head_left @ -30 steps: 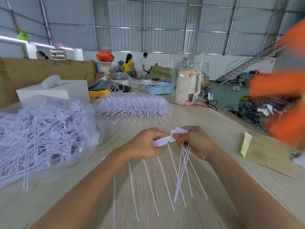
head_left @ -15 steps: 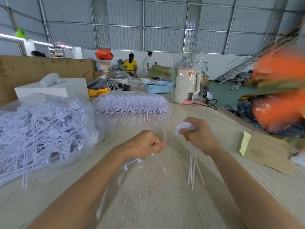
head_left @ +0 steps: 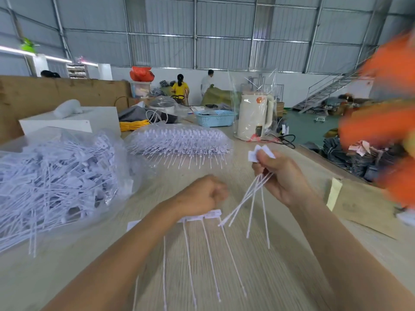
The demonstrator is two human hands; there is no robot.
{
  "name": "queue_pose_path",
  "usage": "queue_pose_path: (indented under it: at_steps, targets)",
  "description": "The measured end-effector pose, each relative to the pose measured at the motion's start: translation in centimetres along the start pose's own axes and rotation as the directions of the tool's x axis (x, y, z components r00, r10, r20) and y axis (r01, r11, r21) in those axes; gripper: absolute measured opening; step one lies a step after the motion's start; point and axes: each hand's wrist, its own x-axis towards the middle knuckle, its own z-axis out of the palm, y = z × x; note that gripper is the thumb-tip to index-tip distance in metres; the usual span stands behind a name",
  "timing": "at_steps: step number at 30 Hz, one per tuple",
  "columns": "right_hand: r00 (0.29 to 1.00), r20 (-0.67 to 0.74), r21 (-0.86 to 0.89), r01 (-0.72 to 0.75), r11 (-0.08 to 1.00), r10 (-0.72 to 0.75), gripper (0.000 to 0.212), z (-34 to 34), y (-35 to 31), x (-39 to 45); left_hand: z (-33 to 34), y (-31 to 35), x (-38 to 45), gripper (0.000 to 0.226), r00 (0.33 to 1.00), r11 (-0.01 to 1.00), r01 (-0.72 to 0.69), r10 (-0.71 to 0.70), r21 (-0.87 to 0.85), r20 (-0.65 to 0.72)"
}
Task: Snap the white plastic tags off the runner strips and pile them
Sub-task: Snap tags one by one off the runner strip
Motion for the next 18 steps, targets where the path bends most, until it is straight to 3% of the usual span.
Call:
queue_pose_path:
  at_steps: [2,4,6,9,13,18]
  targets:
    - [1.000,-0.003,-0.046,0.024,0.999,-0.024,0.013,1.1,0.9,-0.4,-0.1,2.4,0.0,0.049,0.994,0.947,0.028,-0.060,-0.319,-0.089]
    - [0.997,-0.039,-0.102,0.069,0.992,-0.073,0.014,1.7,1.6,-0.7,0.7,4.2,-0.1,0.049,0.998,0.906,0.052,-0.059,-0.420,-0.003]
    - [0.984,-0.114,-0.220,0.109,0.969,-0.136,0.012,2.0,2.2,-0.8,2.1,5.1,-0.2,0.028,0.999,0.928,0.047,-0.043,-0.368,0.018]
    - [0.972,-0.144,-0.272,0.142,0.952,-0.187,0.007,2.2,2.4,-0.7,2.5,5.3,0.2,0.013,0.991,0.983,0.049,-0.070,-0.179,-0.111]
    - [0.958,-0.156,-0.413,0.159,0.897,-0.241,0.020,2.2,2.6,-0.6,1.2,5.5,-0.3,0.020,0.987,0.999,0.040,-0.038,0.008,-0.155]
    - [0.952,0.007,-0.472,0.272,0.839,-0.305,0.012,4.5,3.7,-1.8,0.2,4.2,-3.3,0.015,0.978,0.991,0.032,-0.004,0.130,-0.207]
